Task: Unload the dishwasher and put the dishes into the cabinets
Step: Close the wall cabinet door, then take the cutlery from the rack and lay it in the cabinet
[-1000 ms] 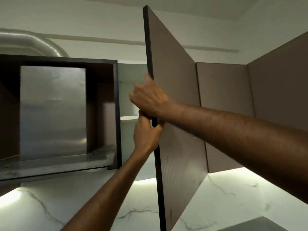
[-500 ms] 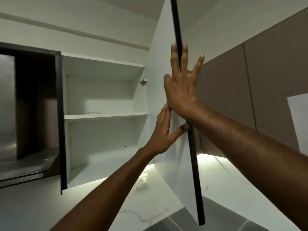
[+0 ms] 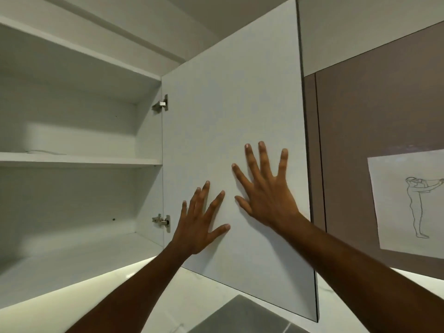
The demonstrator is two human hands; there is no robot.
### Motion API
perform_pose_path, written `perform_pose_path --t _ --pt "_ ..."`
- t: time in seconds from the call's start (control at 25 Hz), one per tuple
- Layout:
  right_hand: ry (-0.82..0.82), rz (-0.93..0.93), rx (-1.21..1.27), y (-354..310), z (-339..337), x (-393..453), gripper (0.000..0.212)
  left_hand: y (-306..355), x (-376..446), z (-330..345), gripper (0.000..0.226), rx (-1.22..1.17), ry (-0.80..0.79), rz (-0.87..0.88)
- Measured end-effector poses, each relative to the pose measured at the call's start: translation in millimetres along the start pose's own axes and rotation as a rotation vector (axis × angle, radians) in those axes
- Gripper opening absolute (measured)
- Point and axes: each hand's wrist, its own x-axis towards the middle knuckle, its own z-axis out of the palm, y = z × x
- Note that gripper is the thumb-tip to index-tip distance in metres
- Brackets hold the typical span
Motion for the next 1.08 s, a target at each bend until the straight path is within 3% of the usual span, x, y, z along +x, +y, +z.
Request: perform_pose_path --t 0.24,0.4,0.56,0.64,0.72,0.88,1.08 --pt "0.063 0.026 0.004 -17 22 13 0.086 -13 4 57 0.083 -0.123 0.246 0.003" --pt "0.042 0.038 0.019 -24 23 7 0.082 8 -4 82 0.07 -0.312 0.408 -0.121" --pt "-0.033 0.074 0.057 -48 24 -38 0.076 43 -13 87 0.064 -0.389 0.487 -0.259" --pt "-0.091 0.082 0.075 -58 20 -84 0.075 68 -35 86 0.065 -0.417 0.492 -0.218" --pt "-0.176 0.119 0.093 -62 9 -146 0.072 105 -80 88 0.067 -0.463 0.404 -0.113" --pt "-0.472 0.305 0.166 -75 -27 -313 0.079 188 -217 107 0.069 -0.554 0.047 0.02" --pt "-1.016 0.884 0.271 -76 -116 -572 0.074 334 -395 118 0.075 -0.78 -0.551 0.063"
